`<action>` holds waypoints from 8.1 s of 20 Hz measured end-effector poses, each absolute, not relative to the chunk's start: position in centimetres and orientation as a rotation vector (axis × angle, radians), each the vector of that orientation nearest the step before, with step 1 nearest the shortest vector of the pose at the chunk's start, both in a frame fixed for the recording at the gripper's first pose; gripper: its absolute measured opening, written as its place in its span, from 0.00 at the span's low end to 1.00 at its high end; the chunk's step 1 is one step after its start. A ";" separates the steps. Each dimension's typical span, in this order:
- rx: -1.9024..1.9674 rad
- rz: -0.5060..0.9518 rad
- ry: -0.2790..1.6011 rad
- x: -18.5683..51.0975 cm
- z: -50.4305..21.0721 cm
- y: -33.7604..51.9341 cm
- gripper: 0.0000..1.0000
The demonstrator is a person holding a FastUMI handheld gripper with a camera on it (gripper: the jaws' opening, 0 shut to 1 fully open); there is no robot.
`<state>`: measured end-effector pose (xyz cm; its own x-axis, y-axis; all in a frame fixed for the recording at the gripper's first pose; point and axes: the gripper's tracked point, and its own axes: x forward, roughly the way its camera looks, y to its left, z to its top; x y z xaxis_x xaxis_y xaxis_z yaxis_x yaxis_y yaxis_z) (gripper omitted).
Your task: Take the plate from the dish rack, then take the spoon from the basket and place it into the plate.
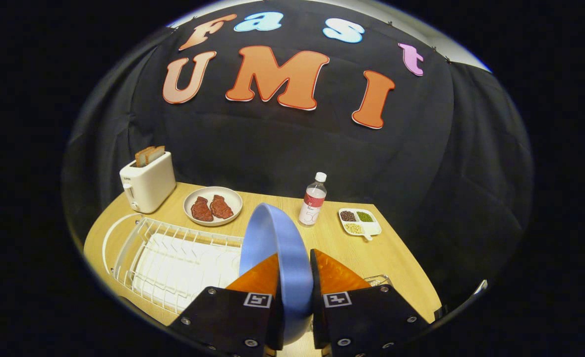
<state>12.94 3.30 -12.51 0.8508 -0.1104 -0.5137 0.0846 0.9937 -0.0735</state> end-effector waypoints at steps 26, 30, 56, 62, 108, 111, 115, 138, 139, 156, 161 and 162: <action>0.689 -0.040 0.713 -9.1 -23.8 8.4 0.23; 0.870 -0.035 0.765 -8.8 -26.9 10.7 0.23; 0.377 -0.146 0.704 -6.7 -24.0 -2.3 0.99; 0.271 -0.138 0.598 -2.6 -22.3 -6.4 0.98; 0.041 -0.020 0.358 -4.0 -9.8 1.0 0.07; 0.046 0.047 0.377 -5.4 -10.4 5.0 0.07; 0.065 0.145 0.395 -7.2 -11.6 9.8 0.07; 0.083 0.289 0.548 -9.3 -18.6 15.7 0.22; 0.096 0.282 0.548 -9.2 -18.5 15.3 0.33; 0.107 0.026 0.352 -2.2 -7.1 -1.2 0.97; 0.128 -0.005 0.300 -1.1 -5.2 -5.6 0.97; 0.131 -0.004 0.296 -1.1 -5.2 -6.3 0.97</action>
<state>-1.06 -6.28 -5.15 0.9566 0.0154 -0.2912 0.0230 0.9915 0.1283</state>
